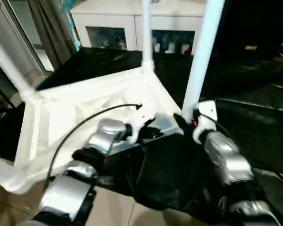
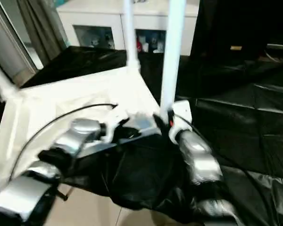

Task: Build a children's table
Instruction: Rotate leg to tighten

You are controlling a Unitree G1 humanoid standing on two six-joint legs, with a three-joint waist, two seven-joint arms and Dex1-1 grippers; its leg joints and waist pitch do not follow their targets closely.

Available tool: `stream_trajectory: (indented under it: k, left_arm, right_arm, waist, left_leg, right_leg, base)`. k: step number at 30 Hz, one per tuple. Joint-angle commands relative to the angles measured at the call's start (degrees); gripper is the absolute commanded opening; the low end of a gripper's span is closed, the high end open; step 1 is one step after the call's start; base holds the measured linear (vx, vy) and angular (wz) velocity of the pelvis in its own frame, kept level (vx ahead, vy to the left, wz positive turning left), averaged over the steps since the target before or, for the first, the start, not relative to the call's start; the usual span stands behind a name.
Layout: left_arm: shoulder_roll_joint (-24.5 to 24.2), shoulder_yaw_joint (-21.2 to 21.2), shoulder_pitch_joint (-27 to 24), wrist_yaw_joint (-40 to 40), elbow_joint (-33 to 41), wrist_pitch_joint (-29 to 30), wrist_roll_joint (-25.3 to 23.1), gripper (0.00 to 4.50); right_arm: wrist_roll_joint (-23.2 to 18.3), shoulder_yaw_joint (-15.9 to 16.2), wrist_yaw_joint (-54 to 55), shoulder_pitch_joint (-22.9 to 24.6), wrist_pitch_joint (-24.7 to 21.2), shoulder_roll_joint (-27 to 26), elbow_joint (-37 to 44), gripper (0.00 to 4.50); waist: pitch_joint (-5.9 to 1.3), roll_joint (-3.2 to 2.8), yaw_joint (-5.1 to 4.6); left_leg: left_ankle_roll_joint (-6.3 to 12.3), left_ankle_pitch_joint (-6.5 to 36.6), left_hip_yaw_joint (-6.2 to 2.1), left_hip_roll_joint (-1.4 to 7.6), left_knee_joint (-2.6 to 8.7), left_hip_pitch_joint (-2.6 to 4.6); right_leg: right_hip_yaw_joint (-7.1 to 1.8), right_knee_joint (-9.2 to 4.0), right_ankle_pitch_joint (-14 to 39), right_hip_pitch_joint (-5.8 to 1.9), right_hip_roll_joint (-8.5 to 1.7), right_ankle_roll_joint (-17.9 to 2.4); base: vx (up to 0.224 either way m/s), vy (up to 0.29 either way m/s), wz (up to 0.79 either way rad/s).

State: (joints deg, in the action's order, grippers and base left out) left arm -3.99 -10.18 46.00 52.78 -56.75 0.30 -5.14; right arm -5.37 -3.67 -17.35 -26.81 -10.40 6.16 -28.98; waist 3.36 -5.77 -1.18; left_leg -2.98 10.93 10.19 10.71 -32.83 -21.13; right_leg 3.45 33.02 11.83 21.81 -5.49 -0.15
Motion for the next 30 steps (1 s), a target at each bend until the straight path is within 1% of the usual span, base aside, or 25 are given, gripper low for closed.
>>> stream_trajectory:
  k: [1, 2, 3, 5, 6, 8, 9, 10, 11, 12, 13, 14, 15, 16, 17, 18, 19, 20, 21, 23, 24, 26, 27, 29, 30]
  left_arm:
    - [4.7, -0.5, 1.4, -1.1, 0.3, -1.0, 1.3, 0.0]
    - [4.7, -0.5, 1.4, -1.1, 0.3, -1.0, 1.3, 0.0]
    - [4.6, -0.5, 1.5, -0.7, 0.2, -1.3, 1.3, 0.0]
    - [3.4, -0.9, 1.2, 1.6, 0.5, -2.1, 1.5, 0.0]
    - [3.0, -1.1, 1.1, 2.3, 0.7, -2.3, 1.5, 0.0]
    - [2.2, -1.5, 0.7, 4.2, 1.0, -2.7, 1.5, 0.0]
    - [1.3, -1.8, 0.3, 6.6, 1.5, -3.2, 1.6, 0.0]
    - [1.0, -1.9, 0.1, 7.4, 1.7, -3.4, 1.6, 0.0]
    - [0.7, -2.0, 0.0, 8.2, 1.9, -3.5, 1.6, 0.0]
    - [0.7, -2.0, 0.0, 8.2, 1.9, -3.5, 1.6, 0.0]
    - [-1.5, -2.8, -0.8, 12.9, 3.0, -4.1, 1.6, 0.0]
    - [-1.5, -2.8, -0.8, 12.9, 3.0, -4.1, 1.6, 0.0]
    - [-3.6, -3.5, -1.5, 17.2, 3.8, -4.6, 1.5, 0.0]
    - [-3.6, -3.5, -1.5, 17.2, 3.8, -4.6, 1.5, 0.0]
    - [-4.7, -3.7, -1.8, 19.1, 4.1, -4.9, 1.5, 0.0]
    - [-5.7, -4.0, -2.1, 21.2, 4.5, -4.9, 1.5, 0.0]
    - [-7.0, -4.3, -2.5, 23.8, 5.0, -5.0, 1.4, 0.0]
    - [-7.0, -4.3, -2.5, 23.8, 5.0, -5.0, 1.4, 0.0]
    - [-8.7, -4.8, -3.0, 26.6, 5.4, -5.1, 1.3, 0.0]
    - [-9.1, -4.9, -3.1, 27.3, 5.5, -5.2, 1.2, 0.0]
    - [-9.8, -5.1, -3.4, 28.8, 5.9, -4.8, 1.5, 0.0]
    - [-10.3, -5.4, -3.9, 30.2, 6.7, -4.3, 2.0, 0.0]
    - [-10.7, -5.7, -4.3, 31.7, 7.5, -3.8, 2.3, 0.0]
    - [-10.8, -5.7, -4.4, 32.0, 7.7, -3.8, 2.4, 0.0]
    - [-10.8, -5.7, -4.5, 32.1, 7.8, -3.7, 2.4, 0.0]
  right_arm:
    - [-1.3, 5.2, -3.7, 0.9, -1.5, -5.0, -3.2, 2.62]
    - [-1.4, 5.2, -4.0, 0.9, -1.4, -5.0, -3.2, 2.97]
    - [-1.9, 5.3, -5.5, 0.6, -0.9, -5.0, -2.9, 3.18]
    - [-2.1, 6.3, -10.0, 0.8, -0.3, -3.5, -1.5, 3.18]
    - [-2.2, 6.6, -11.3, 1.0, -0.3, -3.0, -0.8, 3.4]
    - [-2.5, 7.3, -14.2, 1.4, -0.2, -1.5, 0.4, 3.4]
    - [-2.7, 8.3, -17.8, 2.1, -0.1, 0.4, 1.9, 3.4]
    - [-2.9, 8.6, -19.0, 2.4, -0.1, 1.0, 2.5, 3.4]
    - [-3.1, 9.0, -20.3, 2.7, -0.2, 1.8, 3.1, 3.4]
    - [-3.1, 9.0, -20.3, 2.7, -0.2, 1.8, 3.1, 3.4]
    - [-4.3, 10.5, -27.4, 4.7, -1.1, 6.2, 7.1, 3.4]
    - [-4.3, 10.5, -27.4, 4.7, -1.1, 6.2, 7.1, 3.4]
    - [-5.3, 11.6, -34.1, 6.5, -2.0, 10.7, 10.4, 3.4]
    - [-5.3, 11.6, -34.1, 6.5, -2.0, 10.7, 10.4, 3.4]
    - [-5.5, 12.0, -36.9, 7.3, -2.2, 12.7, 11.6, 3.4]
    - [-5.8, 12.0, -39.6, 8.0, -2.6, 14.5, 12.7, 3.4]
    - [-6.2, 12.0, -43.0, 8.9, -3.1, 16.9, 14.2, 3.4]
    - [-6.2, 12.0, -43.0, 8.9, -3.1, 16.9, 14.2, 3.4]
    - [-6.0, 12.3, -46.2, 9.6, -2.6, 20.0, 15.0, 3.4]
    - [-5.9, 12.4, -46.9, 9.7, -2.3, 20.7, 15.0, 3.4]
    - [-6.2, 12.1, -47.7, 9.6, -2.4, 21.6, 15.0, 3.4]
    - [-6.9, 11.9, -48.5, 9.5, -2.6, 22.3, 15.4, 3.4]
    - [-7.5, 11.9, -49.5, 9.6, -3.0, 22.8, 16.1, 3.4]
    - [-7.7, 11.8, -49.8, 9.7, -3.2, 22.9, 16.4, 3.4]
    - [-7.9, 11.8, -50.2, 9.8, -3.5, 22.8, 16.7, 3.24]
  waist:
    - [-1.92, 1.19, -0.01]
    - [-1.96, 1.09, 0.08]
    - [-2.13, 1.26, 0.07]
    - [-2.13, 1.37, 0.1]
    - [-2.23, 1.36, 0.17]
    - [-2.26, 1.34, 0.27]
    - [-2.51, 1.47, 0.38]
    - [-2.59, 1.45, 0.53]
    - [-2.71, 1.41, 0.56]
    - [-2.79, 1.39, 0.54]
    - [-3.03, 1.53, 0.69]
    - [-3.03, 1.53, 0.69]
    - [-3.35, 1.37, 1.33]
    - [-3.36, 1.36, 1.4]
    - [-3.52, 1.35, 1.58]
    - [-3.68, 1.53, 1.77]
    - [-3.98, 1.63, 2.04]
    - [-3.95, 1.67, 2.16]
    - [-4.3, 1.54, 2.46]
    - [-4.23, 1.57, 2.85]
    - [-4.07, 1.76, 3.07]
    - [-3.91, 1.8, 3.27]
    - [-3.68, 1.75, 3.4]
    - [-3.4, 1.8, 3.46]
    - [-3.19, 1.85, 3.41]
  left_leg:
    - [2.13, 19.2, -0.88, 1.69, 4.67, 0.51]
    - [2.42, 18.7, -0.84, 1.72, 4.67, 0.47]
    - [3.07, 17.1, -0.81, 1.78, 4.64, 0.17]
    - [3.65, 16.4, -0.71, 1.75, 4.56, 0.13]
    - [4.16, 15.7, -0.71, 1.77, 4.48, 0.03]
    - [4.74, 15.0, -0.67, 1.8, 4.38, 0.08]
    - [5.53, 12.8, -0.64, 1.83, 4.2, -0.1]
    - [5.93, 11.8, -0.64, 1.9, 4.1, -0.12]
    - [6.85, 10.0, -0.53, 1.92, 3.84, -0.21]
    - [7.2, 9.1, -0.54, 1.9, 3.77, -0.31]
    - [8.09, 7.0, -0.52, 1.83, 3.49, -0.39]
    - [8.09, 7.0, -0.52, 1.83, 3.49, -0.39]
    - [10.18, 4.1, -0.41, 2.12, 2.95, -0.32]
    - [10.95, 3.2, -0.4, 2.05, 2.83, -0.49]
    - [11.93, 1.8, -0.32, 2.06, 2.57, -0.46]
    - [12.19, 1.2, -0.34, 2.12, 2.5, -0.26]
    - [13.24, -0.5, -0.38, 2.07, 2.21, -0.25]
    - [13.82, -1.3, -0.41, 2.1, 2.16, -0.34]
    - [15.44, -4.2, -0.53, 2.21, 1.68, -0.41]
    - [16.19, -5.0, -0.5, 2.26, 1.43, -0.49]
    - [15.68, -3.7, -0.46, 2.32, 1.45, -0.64]
    - [14.8, -1.7, -0.38, 2.39, 1.54, -0.56]
    - [13.12, 1.4, -0.31, 2.53, 1.87, -0.4]
    - [11.5, 3.9, -0.26, 2.58, 2.17, -0.36]
    - [10.2, 5.9, -0.24, 2.58, 2.41, -0.31]
  right_leg:
    - [-1.78, -5.35, 22.7, -1.35, -2.91, -10.1]
    - [-1.82, -5.34, 22.2, -1.38, -2.94, -10.1]
    - [-1.81, -5.09, 19.9, -1.63, -2.9, -10.6]
    - [-1.8, -4.99, 19.0, -1.68, -2.89, -11.1]
    - [-1.81, -4.91, 18.4, -1.87, -2.98, -11.3]
    - [-1.85, -4.9, 17.8, -1.85, -3.03, -11.5]
    - [-1.79, -4.6, 15.1, -2.15, -2.98, -12.1]
    - [-1.81, -4.49, 13.6, -2.23, -3.0, -12.3]
    - [-1.78, -4.12, 10.2, -2.3, -2.97, -13.1]
    - [-1.69, -3.91, 8.8, -2.43, -2.95, -13.5]
    - [-1.42, -3.51, 5.3, -2.69, -2.83, -14.4]
    - [-1.42, -3.51, 5.3, -2.69, -2.83, -14.4]
    - [-1.48, -2.72, -0.8, -2.84, -2.74, -15.5]
    - [-1.38, -2.53, -2.7, -2.93, -2.6, -15.7]
    - [-1.33, -2.18, -5.5, -2.72, -2.64, -16.3]
    - [-1.33, -2.08, -6.6, -2.75, -2.67, -16.5]
    - [-1.38, -1.6, -9.6, -2.94, -2.61, -17.1]
    - [-1.35, -1.47, -10.8, -2.94, -2.6, -17.3]
    - [-1.27, -0.91, -14.2, -2.75, -2.65, -17.6]
    - [-1.21, -0.76, -14.4, -2.44, -2.65, -17.8]
    - [-1.2, -0.81, -12.4, -2.39, -2.76, -18.0]
    - [-1.25, -1.05, -9.1, -2.26, -2.81, -18.0]
    - [-1.35, -1.41, -4.0, -2.17, -2.79, -17.9]
    - [-1.45, -1.77, -0.3, -2.09, -2.76, -17.6]
    - [-1.52, -2.06, 2.4, -2.1, -2.77, -17.3]
  base:
    - [0.0, 0.0, 0.0]
    - [0.0, 0.0, 0.0]
    - [0.0, 0.0, 0.0]
    - [0.0, 0.0, 0.0]
    - [0.0, 0.0, 0.0]
    - [0.0, 0.0, 0.0]
    - [0.0, 0.0, 0.0]
    - [0.0, 0.0, 0.0]
    - [0.0, 0.0, 0.0]
    - [0.0, 0.0, 0.0]
    - [0.0, 0.0, 0.0]
    - [0.0, 0.0, 0.0]
    - [0.051, -0.007, 0.01]
    - [0.051, -0.007, 0.01]
    - [0.0, 0.0, 0.0]
    - [0.0, 0.0, 0.0]
    - [0.0, 0.0, 0.0]
    - [0.0, 0.0, 0.0]
    - [0.0, 0.0, 0.0]
    - [0.0, 0.0, 0.0]
    - [0.0, 0.0, 0.0]
    - [0.0, 0.0, 0.0]
    - [0.0, 0.0, 0.0]
    - [0.0, 0.0, 0.0]
    - [0.0, 0.0, 0.0]
